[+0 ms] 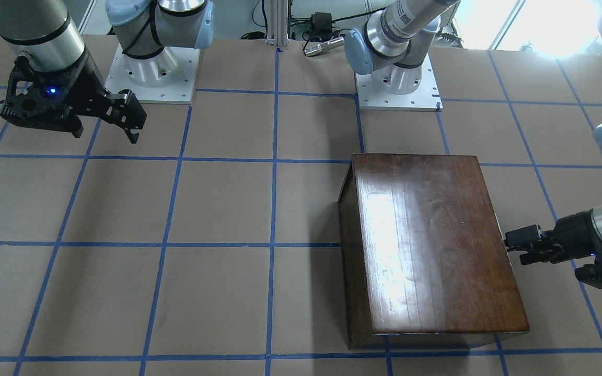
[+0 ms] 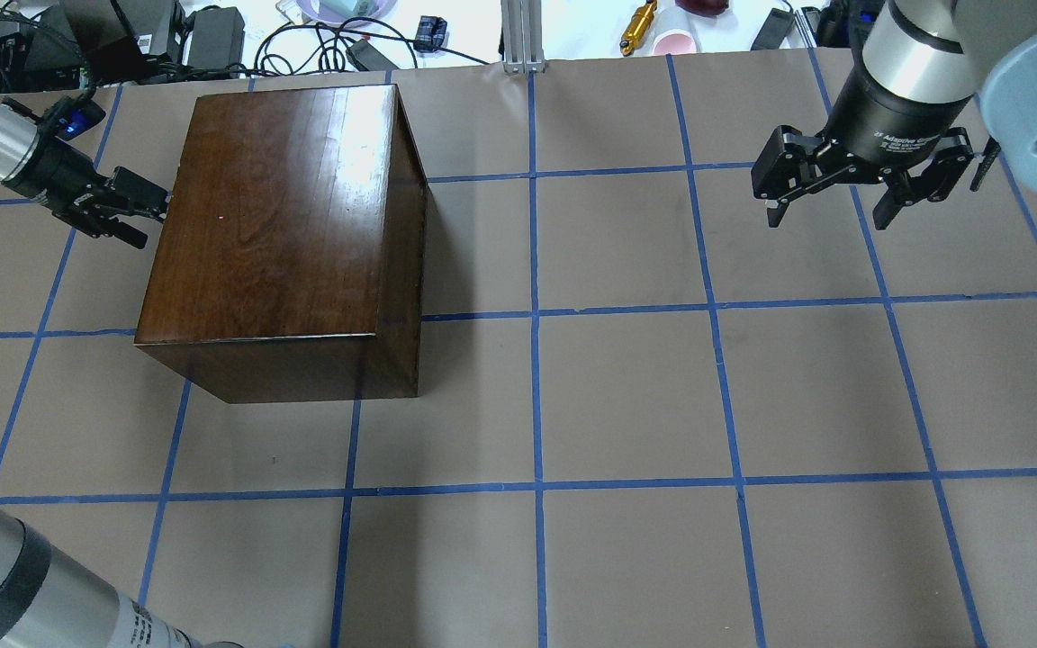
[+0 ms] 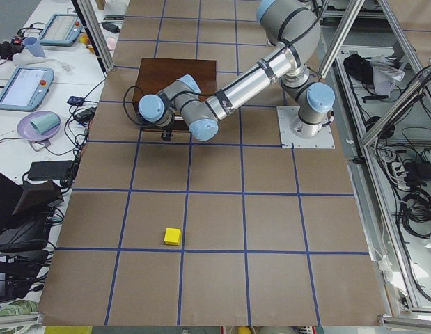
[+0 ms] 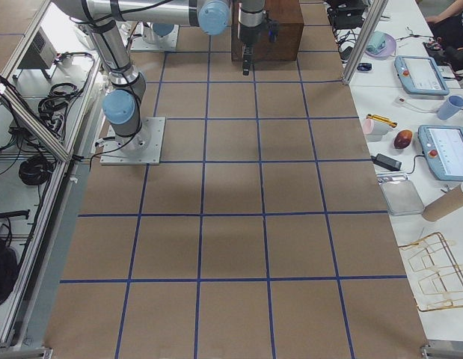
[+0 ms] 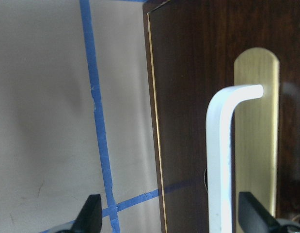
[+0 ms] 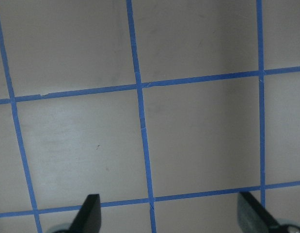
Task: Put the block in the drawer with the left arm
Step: 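Hook the left gripper onto the white drawer handle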
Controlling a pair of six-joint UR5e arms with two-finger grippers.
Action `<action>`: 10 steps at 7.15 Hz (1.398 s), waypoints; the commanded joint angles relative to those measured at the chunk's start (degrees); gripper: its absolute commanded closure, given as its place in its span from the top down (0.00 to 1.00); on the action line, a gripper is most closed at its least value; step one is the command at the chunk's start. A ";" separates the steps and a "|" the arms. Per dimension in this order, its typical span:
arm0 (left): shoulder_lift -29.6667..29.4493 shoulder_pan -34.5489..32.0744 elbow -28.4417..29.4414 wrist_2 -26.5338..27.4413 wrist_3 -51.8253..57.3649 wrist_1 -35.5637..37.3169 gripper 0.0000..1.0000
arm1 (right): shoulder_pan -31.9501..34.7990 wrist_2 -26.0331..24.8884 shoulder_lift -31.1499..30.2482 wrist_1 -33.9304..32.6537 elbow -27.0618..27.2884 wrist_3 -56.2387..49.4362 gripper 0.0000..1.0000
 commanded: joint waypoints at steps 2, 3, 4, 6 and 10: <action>-1.03 0.05 0.06 0.07 0.08 0.37 1.00 | 0.00 0.00 0.00 0.00 0.00 0.00 1.00; -1.03 0.05 0.14 0.15 0.08 0.37 1.00 | 0.00 0.00 0.00 0.00 0.00 0.00 1.00; -1.12 0.05 0.23 0.24 0.08 0.37 1.00 | 0.00 0.00 0.00 0.00 0.00 0.00 1.00; -1.03 0.05 0.50 1.20 0.25 0.37 0.89 | 0.00 0.00 0.00 0.00 0.00 0.00 1.00; -0.68 0.67 0.67 3.82 0.43 0.55 0.87 | 0.00 0.00 0.00 0.00 0.00 0.00 1.00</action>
